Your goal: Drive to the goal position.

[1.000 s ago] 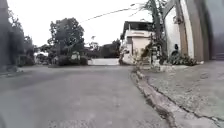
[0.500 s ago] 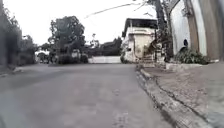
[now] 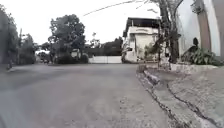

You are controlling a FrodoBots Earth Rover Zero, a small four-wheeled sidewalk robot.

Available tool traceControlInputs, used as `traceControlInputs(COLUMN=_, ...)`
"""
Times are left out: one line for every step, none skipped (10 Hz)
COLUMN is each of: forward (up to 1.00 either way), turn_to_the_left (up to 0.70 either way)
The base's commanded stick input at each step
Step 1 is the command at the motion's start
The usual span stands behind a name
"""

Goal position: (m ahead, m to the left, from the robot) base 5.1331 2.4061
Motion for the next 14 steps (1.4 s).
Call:
traceControlInputs(forward=1.0, turn_to_the_left=0.06)
traceControlInputs(forward=1.0, turn_to_the_left=0.03)
traceControlInputs(forward=1.0, turn_to_the_left=-0.05)
traceControlInputs(forward=1.0, turn_to_the_left=-0.25)
traceControlInputs(forward=1.0, turn_to_the_left=-0.39)
traceControlInputs(forward=1.0, turn_to_the_left=-0.09)
traceControlInputs(forward=1.0, turn_to_the_left=0.12)
traceControlInputs(forward=1.0, turn_to_the_left=0.14)
traceControlInputs(forward=1.0, turn_to_the_left=0.06)
traceControlInputs(forward=1.0, turn_to_the_left=0.06)
traceControlInputs(forward=1.0, turn_to_the_left=0.12)
traceControlInputs(forward=1.0, turn_to_the_left=0.05)
traceControlInputs(forward=1.0, turn_to_the_left=0.0)
traceControlInputs(forward=1.0, turn_to_the_left=0.02)
